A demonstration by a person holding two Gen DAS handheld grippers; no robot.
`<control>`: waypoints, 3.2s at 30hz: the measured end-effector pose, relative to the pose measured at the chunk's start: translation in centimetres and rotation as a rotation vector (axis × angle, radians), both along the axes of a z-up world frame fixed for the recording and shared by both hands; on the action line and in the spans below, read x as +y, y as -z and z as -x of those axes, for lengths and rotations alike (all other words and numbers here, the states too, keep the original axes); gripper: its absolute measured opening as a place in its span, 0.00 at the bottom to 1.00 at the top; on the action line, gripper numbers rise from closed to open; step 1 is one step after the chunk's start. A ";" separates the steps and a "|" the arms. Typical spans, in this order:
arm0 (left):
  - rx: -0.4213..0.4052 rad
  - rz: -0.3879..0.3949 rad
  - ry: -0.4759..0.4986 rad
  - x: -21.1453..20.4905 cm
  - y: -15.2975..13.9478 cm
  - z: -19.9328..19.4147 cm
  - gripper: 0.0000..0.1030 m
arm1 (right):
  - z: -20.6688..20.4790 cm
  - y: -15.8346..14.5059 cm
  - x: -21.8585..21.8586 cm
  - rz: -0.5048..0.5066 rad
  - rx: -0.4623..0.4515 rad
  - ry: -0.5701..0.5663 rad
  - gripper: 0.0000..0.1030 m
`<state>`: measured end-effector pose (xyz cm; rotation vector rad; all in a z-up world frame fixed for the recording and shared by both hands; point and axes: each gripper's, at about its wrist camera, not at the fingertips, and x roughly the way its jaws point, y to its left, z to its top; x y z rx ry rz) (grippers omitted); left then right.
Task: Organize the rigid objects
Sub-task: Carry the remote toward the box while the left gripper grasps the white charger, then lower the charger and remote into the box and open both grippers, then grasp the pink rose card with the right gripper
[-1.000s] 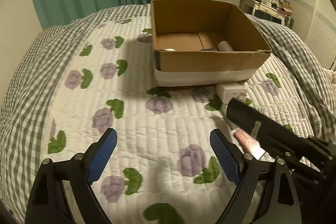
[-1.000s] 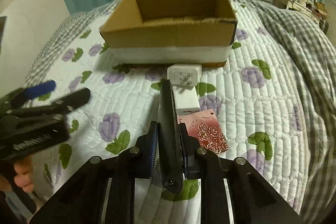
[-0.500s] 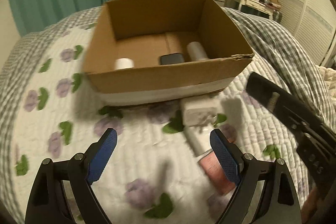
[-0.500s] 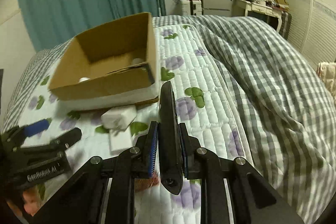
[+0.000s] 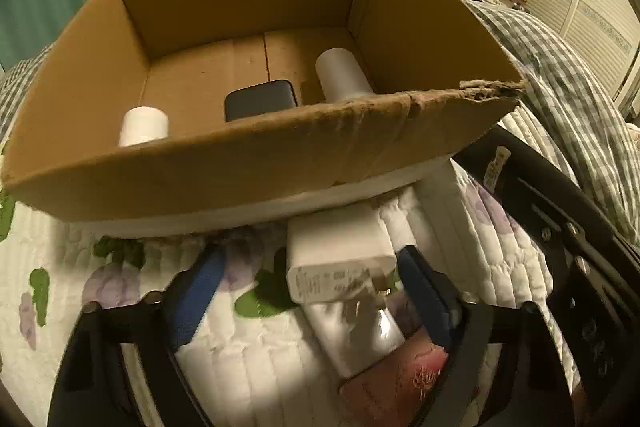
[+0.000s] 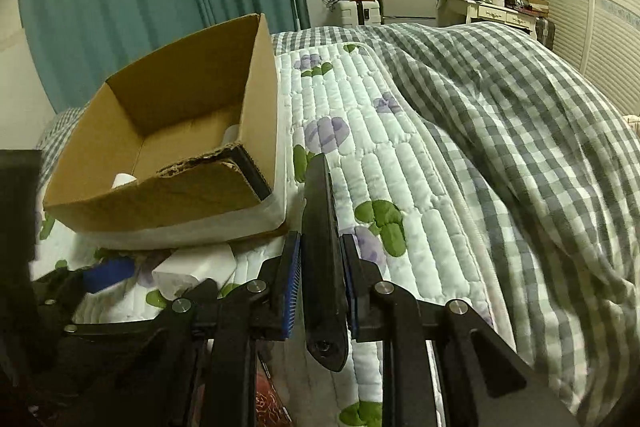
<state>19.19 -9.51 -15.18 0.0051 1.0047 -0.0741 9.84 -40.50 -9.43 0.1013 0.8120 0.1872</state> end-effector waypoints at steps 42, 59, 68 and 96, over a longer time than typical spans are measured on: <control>-0.217 0.030 -0.001 6.2 -14.6 1.4 0.51 | 1.9 -15.4 3.2 -0.081 -0.210 -0.137 0.17; -0.191 -0.033 -0.030 7.9 -7.7 -8.2 0.54 | -9.0 -8.7 8.1 -0.039 -0.148 -0.218 0.17; -0.204 -0.032 -0.063 9.1 -8.9 -7.7 0.66 | -10.8 -7.5 9.1 -0.018 -0.139 -0.210 0.17; -0.240 -0.017 -0.094 10.5 -17.0 6.8 0.89 | 1.2 -18.8 2.8 0.039 -0.184 -0.141 0.76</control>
